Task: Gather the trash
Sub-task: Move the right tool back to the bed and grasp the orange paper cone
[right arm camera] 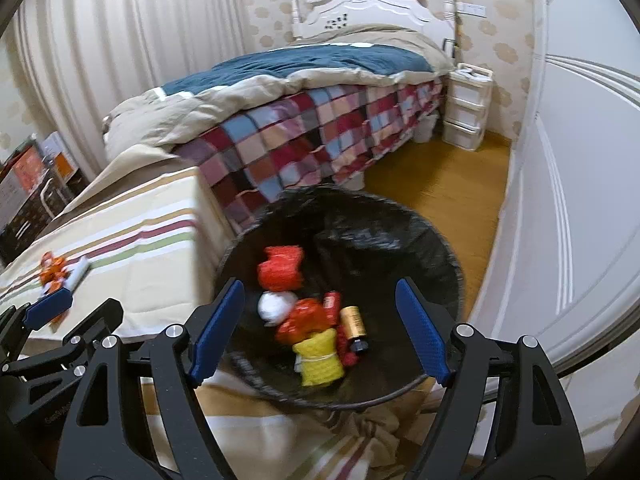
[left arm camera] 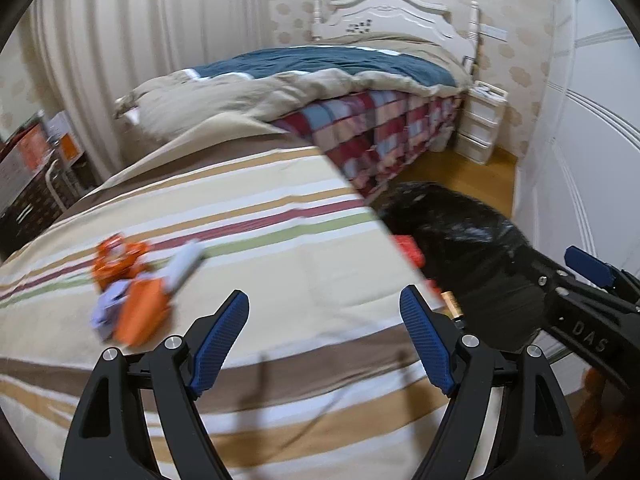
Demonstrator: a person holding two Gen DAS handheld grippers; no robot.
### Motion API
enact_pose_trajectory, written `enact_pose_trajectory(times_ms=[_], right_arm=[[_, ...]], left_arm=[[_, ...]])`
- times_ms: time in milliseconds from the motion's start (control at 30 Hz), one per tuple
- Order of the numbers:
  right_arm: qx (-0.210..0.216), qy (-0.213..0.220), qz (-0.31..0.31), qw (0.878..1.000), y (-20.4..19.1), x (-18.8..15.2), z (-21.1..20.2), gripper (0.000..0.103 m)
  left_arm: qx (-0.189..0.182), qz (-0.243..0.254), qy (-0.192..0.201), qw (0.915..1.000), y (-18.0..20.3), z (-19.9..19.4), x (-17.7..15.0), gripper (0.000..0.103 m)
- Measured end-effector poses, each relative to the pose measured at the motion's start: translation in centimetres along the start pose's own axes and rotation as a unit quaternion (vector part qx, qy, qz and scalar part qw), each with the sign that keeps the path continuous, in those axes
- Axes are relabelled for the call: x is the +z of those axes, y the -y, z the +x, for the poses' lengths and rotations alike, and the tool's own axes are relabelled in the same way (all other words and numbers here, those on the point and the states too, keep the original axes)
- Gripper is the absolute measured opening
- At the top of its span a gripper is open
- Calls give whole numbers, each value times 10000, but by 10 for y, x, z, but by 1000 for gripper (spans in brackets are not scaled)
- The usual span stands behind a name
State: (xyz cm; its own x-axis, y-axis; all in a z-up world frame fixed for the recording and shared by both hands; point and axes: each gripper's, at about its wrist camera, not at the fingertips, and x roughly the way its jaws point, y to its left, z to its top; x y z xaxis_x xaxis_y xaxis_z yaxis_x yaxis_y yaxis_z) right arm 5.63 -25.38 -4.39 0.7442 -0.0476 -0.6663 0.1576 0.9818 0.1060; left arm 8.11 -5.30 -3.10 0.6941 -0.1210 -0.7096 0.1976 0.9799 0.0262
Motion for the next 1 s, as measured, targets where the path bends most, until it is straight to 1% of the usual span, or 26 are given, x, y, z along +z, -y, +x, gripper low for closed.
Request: enact_pose_trajectory(times_ms=[100,300,367,533,767,1000], right_arm=[[150,-40,-103,9998,-19,-4,-3,77],[525,-190,-448,9974,-71,-14,-1,77],[635,-237,-556,9961,-88,-15,0,77],[932,-345,-851,9914,-133,-20,2,77],[1212,-385,-1228,9842,-190,-21,0,77],[1393,-434,-1504,9778,-239,-21,2,77]], left_arm=[[129,-192,-21,9997,-24,-7,-7,78],[637,-455,-10,9969,-76,-24,-28,78],[827,-561,-42,9950,-95,-28,-36,78],[1135,-879,-129,9896,-136,-37,-53,78],[1421,-1184,-161,9826,-181,-47,-65,78],[1596,-1448,-157,9764,-213,-53,-72,78]])
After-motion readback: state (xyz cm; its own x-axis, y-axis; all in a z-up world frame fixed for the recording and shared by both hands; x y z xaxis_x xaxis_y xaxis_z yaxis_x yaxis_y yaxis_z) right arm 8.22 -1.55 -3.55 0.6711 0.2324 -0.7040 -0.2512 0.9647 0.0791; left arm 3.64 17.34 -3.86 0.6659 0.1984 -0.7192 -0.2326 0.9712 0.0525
